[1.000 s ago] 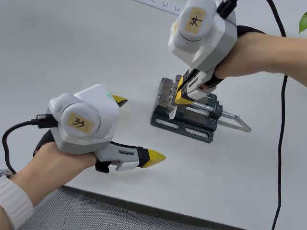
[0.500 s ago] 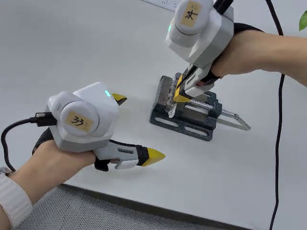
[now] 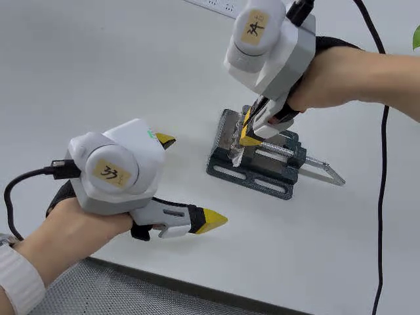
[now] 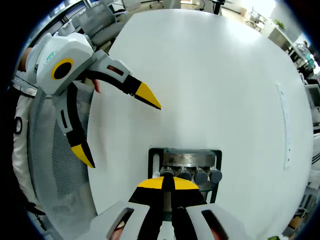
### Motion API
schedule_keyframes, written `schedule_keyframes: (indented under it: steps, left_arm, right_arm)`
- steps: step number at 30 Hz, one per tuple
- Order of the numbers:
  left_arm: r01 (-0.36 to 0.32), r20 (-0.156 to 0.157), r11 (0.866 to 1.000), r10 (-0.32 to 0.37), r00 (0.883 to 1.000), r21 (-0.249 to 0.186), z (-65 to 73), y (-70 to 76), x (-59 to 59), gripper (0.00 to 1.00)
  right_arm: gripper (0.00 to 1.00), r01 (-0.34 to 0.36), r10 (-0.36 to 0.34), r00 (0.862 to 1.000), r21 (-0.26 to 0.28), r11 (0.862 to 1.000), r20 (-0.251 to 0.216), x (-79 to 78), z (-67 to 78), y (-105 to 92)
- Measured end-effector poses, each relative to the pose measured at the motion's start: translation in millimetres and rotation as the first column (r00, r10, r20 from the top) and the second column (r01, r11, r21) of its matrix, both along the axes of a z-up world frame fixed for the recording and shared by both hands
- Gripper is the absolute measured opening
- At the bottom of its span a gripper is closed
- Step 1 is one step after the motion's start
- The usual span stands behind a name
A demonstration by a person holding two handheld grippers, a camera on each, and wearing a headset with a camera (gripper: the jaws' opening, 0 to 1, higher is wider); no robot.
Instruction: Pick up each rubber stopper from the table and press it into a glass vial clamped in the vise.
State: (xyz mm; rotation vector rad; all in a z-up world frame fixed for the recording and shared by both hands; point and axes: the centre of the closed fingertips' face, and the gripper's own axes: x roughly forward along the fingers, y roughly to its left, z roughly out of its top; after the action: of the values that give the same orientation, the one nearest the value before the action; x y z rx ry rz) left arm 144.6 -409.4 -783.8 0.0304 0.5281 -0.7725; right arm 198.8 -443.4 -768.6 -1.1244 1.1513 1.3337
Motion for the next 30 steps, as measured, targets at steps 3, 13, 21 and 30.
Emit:
schedule_keyframes:
  steps: [3,13,21,30]
  left_arm:
    - [-0.001,-0.001,1.000,0.001,1.000,0.001,-0.2,0.4,0.0,0.90]
    - [-0.007,0.002,1.000,0.007,1.000,-0.005,1.3,0.2,0.8,0.90]
    - [-0.007,0.001,1.000,0.007,1.000,-0.008,0.7,-0.7,1.5,0.90]
    - [-0.008,0.002,1.000,0.008,1.000,-0.009,1.9,-1.3,1.6,0.90]
  right_arm:
    - [0.00,-0.009,0.009,1.000,-0.010,1.000,0.005,-0.2,0.2,-0.9]
    - [0.00,-0.012,0.013,1.000,-0.025,1.000,0.014,-3.6,1.3,-0.9]
    - [0.00,-0.011,0.011,1.000,-0.029,1.000,0.018,-4.7,-0.2,-0.6]
    - [0.00,-0.001,0.001,0.999,-0.016,1.000,0.037,-1.8,-0.6,-2.9]
